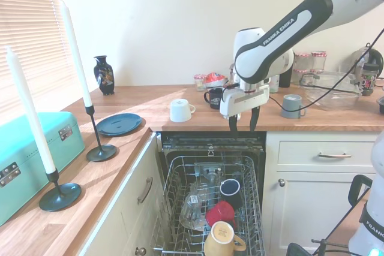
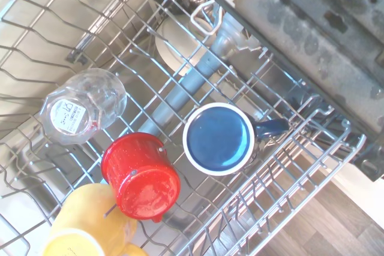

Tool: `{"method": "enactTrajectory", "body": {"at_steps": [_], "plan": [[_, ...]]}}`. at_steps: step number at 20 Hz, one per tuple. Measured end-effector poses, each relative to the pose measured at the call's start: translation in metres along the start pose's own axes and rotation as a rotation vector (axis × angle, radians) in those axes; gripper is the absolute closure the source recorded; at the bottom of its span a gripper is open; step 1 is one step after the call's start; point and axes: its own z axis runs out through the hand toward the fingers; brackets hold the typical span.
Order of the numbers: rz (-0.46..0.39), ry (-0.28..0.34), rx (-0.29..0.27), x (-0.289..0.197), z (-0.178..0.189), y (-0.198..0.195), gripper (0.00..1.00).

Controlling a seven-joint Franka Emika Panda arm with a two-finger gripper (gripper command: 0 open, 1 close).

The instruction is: Unload the yellow mug from the dishwasher

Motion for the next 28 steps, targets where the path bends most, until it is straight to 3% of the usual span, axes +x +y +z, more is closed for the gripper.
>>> {"method": "enactTrajectory", "body": {"at_steps": [8, 20, 28], "plan": [[-0.034, 0.015, -0.039, -0.012, 0.029, 0.004, 0.0], [-0.259, 0.085, -0.145, -0.113, 0.153, -0.023, 0.0], [-0.415, 0.122, -0.201, -0.144, 0.207, -0.03, 0.0]]}}
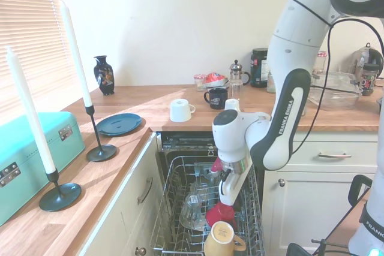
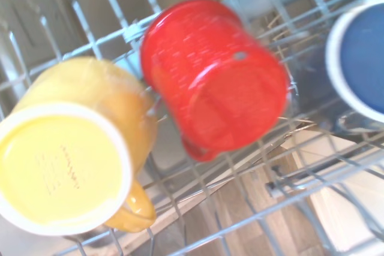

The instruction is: Unload the yellow mug from the dishwasher

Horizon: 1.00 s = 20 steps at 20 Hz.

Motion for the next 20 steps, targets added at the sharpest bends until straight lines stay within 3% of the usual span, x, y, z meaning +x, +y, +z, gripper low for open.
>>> {"method": "enactTrajectory", "body": {"at_steps": [6, 15, 20], "plan": [[-0.073, -0.019, -0.015, -0.006, 0.035, -0.013, 0.0], [-0.139, -0.052, 0.071, -0.017, 0.066, -0.031, 0.0], [-0.164, -0.022, 0.067, -0.02, 0.085, -0.047, 0.0]]}}
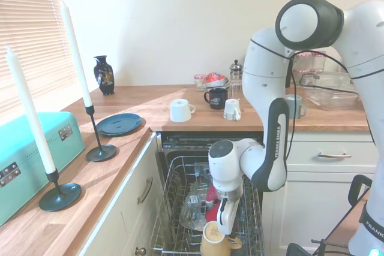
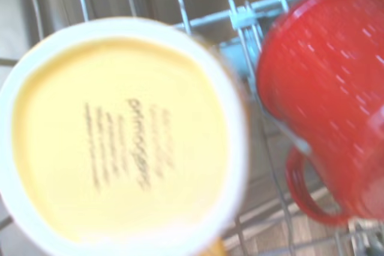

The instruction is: Unload the yellow mug from the dishwasher

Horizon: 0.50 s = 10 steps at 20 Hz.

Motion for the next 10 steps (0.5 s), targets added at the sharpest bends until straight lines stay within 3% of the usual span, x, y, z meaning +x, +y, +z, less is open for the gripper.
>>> {"method": "enactTrajectory", "body": {"at_steps": [10], "plan": [[-0.039, -0.017, 0.049, -0.006, 0.033, -0.026, 0.0]]}}
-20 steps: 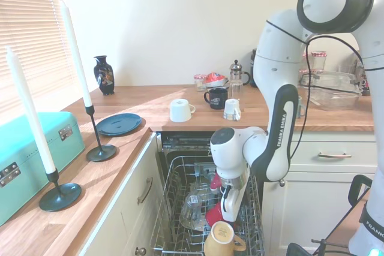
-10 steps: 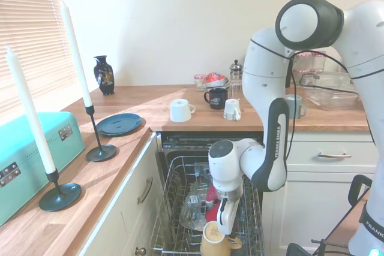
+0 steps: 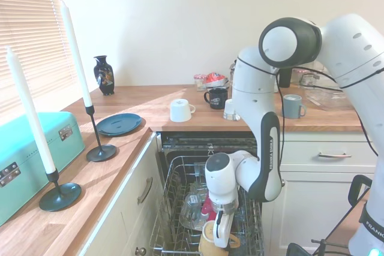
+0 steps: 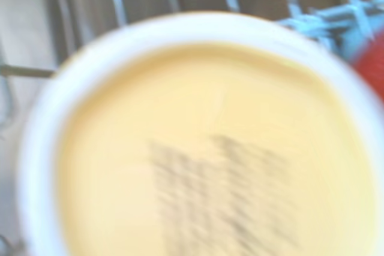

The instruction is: Unload the yellow mug from the dishwasher

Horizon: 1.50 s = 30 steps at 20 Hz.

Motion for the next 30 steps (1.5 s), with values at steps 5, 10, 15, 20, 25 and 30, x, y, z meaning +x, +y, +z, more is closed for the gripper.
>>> {"method": "enactTrajectory", "body": {"at_steps": [5, 10, 15, 20, 25, 30], "plan": [[-0.002, 0.008, 0.032, 0.003, 0.013, -0.01, 0.0], [0.02, 0.022, 0.069, 0.012, 0.015, -0.009, 1.0], [0.038, 0.029, 0.064, 0.02, 0.017, 0.002, 1.0], [0.036, 0.033, 0.067, 0.022, 0.015, 0.01, 1.0], [0.038, 0.036, 0.067, 0.021, 0.008, 0.013, 1.0], [0.048, 0.034, 0.06, 0.02, 0.009, 0.016, 1.0]]}}
